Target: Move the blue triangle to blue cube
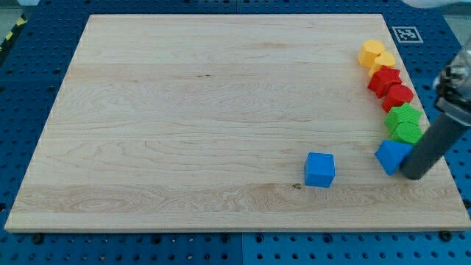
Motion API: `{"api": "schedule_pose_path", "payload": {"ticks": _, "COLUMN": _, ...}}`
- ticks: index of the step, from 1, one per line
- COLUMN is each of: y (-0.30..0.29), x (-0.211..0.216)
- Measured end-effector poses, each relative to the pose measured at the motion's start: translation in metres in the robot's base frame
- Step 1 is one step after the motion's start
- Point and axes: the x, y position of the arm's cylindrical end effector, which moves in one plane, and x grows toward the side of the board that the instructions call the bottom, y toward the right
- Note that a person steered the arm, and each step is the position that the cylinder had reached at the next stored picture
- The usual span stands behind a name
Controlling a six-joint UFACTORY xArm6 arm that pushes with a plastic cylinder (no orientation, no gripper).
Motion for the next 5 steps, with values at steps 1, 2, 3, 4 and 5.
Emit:
{"api": "schedule_pose_path", "payload": {"ticks": 1, "y": 0.002, "x": 0.0}}
{"api": "schedule_pose_path", "payload": {"ticks": 2, "y": 0.028, "x": -0.003}}
{"api": "schedule_pose_path", "payload": {"ticks": 3, "y": 0.025, "x": -0.016}}
{"api": "schedule_pose_path", "payload": {"ticks": 4, "y": -0.01, "x": -0.028}}
{"api": "schedule_pose_path", "payload": {"ticks": 5, "y": -0.031, "x": -0.026}}
